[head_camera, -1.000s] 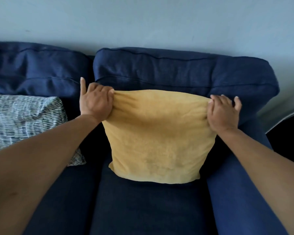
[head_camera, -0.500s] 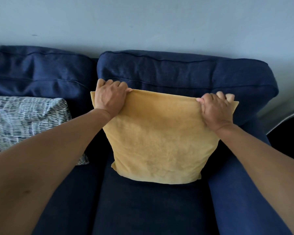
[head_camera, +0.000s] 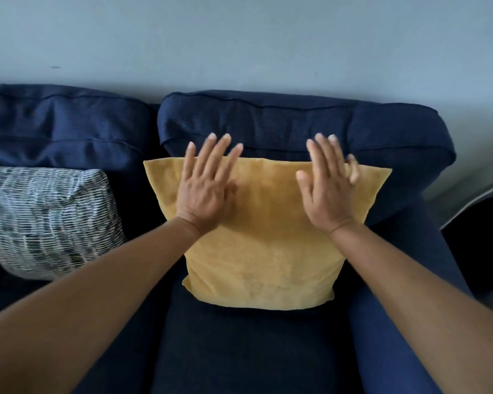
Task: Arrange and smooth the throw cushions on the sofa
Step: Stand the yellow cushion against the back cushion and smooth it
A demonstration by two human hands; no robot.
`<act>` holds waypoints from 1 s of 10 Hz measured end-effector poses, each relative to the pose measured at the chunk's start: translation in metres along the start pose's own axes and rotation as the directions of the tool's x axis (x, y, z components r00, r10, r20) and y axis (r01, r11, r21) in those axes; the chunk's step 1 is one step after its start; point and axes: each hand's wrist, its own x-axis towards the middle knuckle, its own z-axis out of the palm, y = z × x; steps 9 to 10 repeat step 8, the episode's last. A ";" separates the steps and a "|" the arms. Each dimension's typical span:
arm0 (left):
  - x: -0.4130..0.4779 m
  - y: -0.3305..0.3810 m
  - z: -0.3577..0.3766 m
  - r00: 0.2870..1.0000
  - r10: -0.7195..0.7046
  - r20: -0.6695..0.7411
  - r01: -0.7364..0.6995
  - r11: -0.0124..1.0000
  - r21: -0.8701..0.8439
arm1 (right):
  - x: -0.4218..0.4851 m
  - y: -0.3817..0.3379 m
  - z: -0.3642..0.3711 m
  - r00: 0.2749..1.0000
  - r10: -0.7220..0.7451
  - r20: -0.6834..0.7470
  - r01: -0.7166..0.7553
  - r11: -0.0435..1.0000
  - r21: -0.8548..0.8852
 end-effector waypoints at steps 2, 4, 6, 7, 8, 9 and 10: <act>-0.027 0.011 0.028 0.956 -0.064 0.286 0.037 0.994 0.100 | -0.030 -0.024 0.023 0.907 -0.219 0.359 0.273 0.956 -0.107; -0.043 -0.045 0.014 0.892 -0.284 0.352 0.198 0.944 0.263 | -0.040 0.058 0.005 0.897 0.138 0.420 -0.038 0.971 -0.238; -0.048 -0.041 -0.003 0.848 -0.392 0.358 0.288 0.906 0.309 | -0.049 0.075 -0.018 0.853 0.255 0.455 -0.130 0.949 -0.289; -0.046 -0.023 -0.018 0.808 -0.446 0.386 0.354 0.890 0.287 | -0.047 0.064 -0.034 0.851 0.270 0.451 -0.176 0.955 -0.240; -0.045 -0.006 -0.041 0.798 -0.462 0.388 0.390 0.886 0.252 | -0.038 0.044 -0.065 0.892 0.306 0.333 -0.299 0.952 -0.073; -0.045 -0.006 -0.041 0.798 -0.462 0.388 0.390 0.886 0.252 | -0.038 0.044 -0.065 0.892 0.306 0.333 -0.299 0.952 -0.073; -0.045 -0.006 -0.041 0.798 -0.462 0.388 0.390 0.886 0.252 | -0.038 0.044 -0.065 0.892 0.306 0.333 -0.299 0.952 -0.073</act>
